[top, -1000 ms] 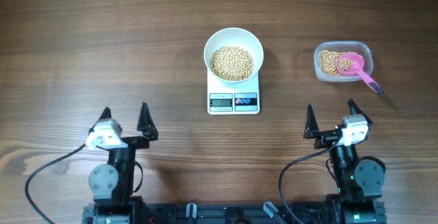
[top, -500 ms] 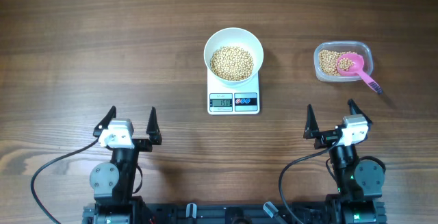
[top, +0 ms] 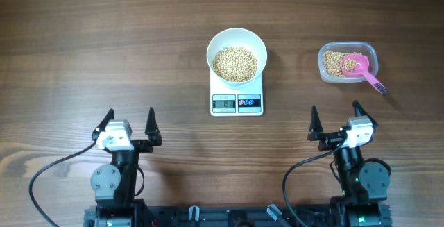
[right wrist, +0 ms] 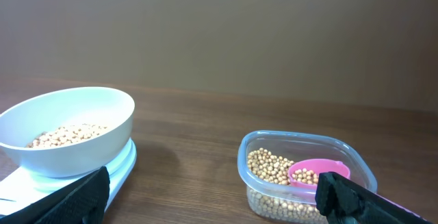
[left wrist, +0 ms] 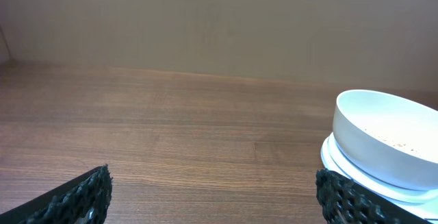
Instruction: Scoop item into bowl and weigh 150g on scale
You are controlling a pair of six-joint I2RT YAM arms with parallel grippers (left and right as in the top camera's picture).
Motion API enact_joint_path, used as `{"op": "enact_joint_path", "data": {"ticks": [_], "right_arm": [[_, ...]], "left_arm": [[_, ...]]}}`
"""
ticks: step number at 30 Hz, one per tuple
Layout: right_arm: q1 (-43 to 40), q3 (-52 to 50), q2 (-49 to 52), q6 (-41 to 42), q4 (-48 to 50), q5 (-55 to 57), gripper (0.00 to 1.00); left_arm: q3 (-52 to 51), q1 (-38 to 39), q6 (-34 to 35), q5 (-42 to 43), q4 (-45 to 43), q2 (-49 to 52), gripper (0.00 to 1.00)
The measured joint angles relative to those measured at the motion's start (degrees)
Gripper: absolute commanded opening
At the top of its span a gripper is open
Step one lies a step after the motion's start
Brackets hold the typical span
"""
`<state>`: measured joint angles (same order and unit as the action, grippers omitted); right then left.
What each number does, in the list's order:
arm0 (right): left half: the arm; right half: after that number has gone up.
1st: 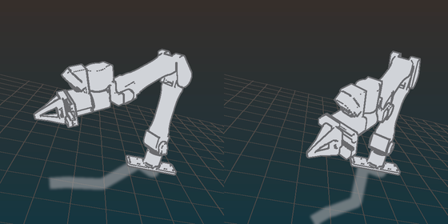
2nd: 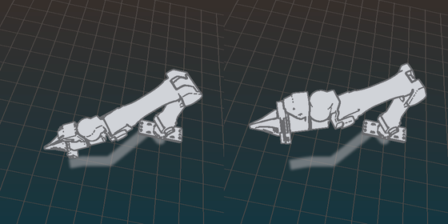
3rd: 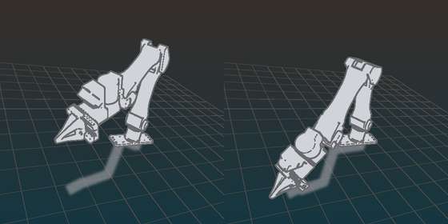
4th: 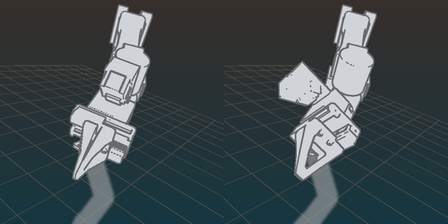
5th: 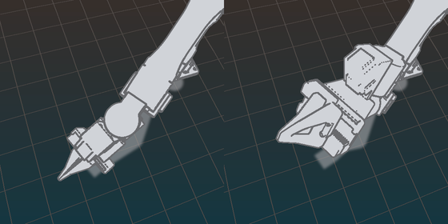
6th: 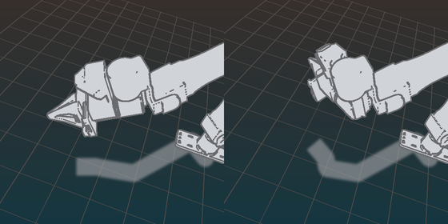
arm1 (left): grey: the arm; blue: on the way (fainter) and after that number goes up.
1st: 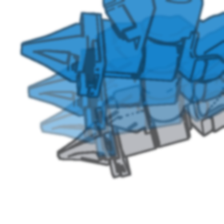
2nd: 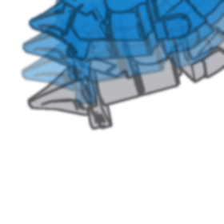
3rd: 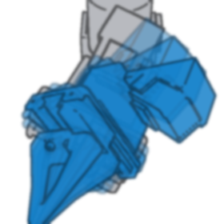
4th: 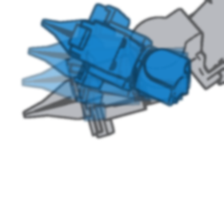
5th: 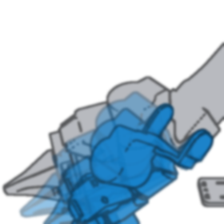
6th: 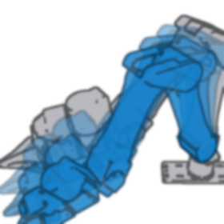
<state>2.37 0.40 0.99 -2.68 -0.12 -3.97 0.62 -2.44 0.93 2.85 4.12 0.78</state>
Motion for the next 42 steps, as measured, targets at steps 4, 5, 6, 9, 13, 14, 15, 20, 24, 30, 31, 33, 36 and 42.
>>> {"op": "enact_joint_path", "data": {"ticks": [4,5,6,9,13,14,15,20,24,30,31,33,36,42], "right_arm": [[0.00,0.00,0.00,0.00,0.00,0.00,1.00],[0.00,0.00,0.00,0.00,0.00,0.00,1.00],[0.00,0.00,0.00,0.00,0.00,0.00,1.00],[0.00,0.00,0.00,0.00,0.00,0.00,1.00],[0.02,0.00,0.00,0.00,0.00,0.00,1.00],[0.00,0.00,0.00,0.00,0.00,0.00,0.99],[0.02,0.00,0.00,0.00,0.00,0.00,0.99],[0.00,0.00,0.00,0.00,0.00,0.00,1.00],[0.02,0.00,0.00,0.00,0.00,0.00,1.00],[0.02,0.00,0.00,0.00,0.00,0.00,1.00],[0.02,0.00,0.00,0.00,0.00,0.00,1.00],[0.00,0.00,0.00,0.00,0.00,0.00,1.00],[0.00,0.00,0.00,0.00,0.00,0.00,1.00],[0.00,0.00,0.00,0.00,0.00,0.00,1.00]], "left_arm": [[0.00,0.00,-0.28,0.00,0.00,0.00,1.00],[0.00,0.00,-0.50,0.00,0.00,0.00,1.00],[0.00,0.00,-0.66,0.00,0.02,0.00,1.00],[0.00,0.00,-0.70,0.00,0.02,0.00,1.00],[0.00,0.00,-0.87,0.00,0.00,0.00,1.00],[0.00,0.00,-0.87,0.00,0.00,0.00,1.00],[0.00,0.00,-0.87,0.00,0.00,0.00,1.00],[0.00,0.00,-0.87,0.00,0.00,0.00,1.00],[0.00,0.00,-0.87,0.00,0.00,0.00,1.00],[0.00,0.00,-0.87,0.00,0.00,0.00,1.00],[0.00,0.00,-0.87,0.00,0.00,0.00,1.00],[0.00,0.00,-0.87,0.00,0.00,0.00,1.00],[0.00,0.00,-0.87,0.02,0.00,0.00,1.00],[0.00,0.00,-0.87,0.00,0.00,0.00,1.00]]}}
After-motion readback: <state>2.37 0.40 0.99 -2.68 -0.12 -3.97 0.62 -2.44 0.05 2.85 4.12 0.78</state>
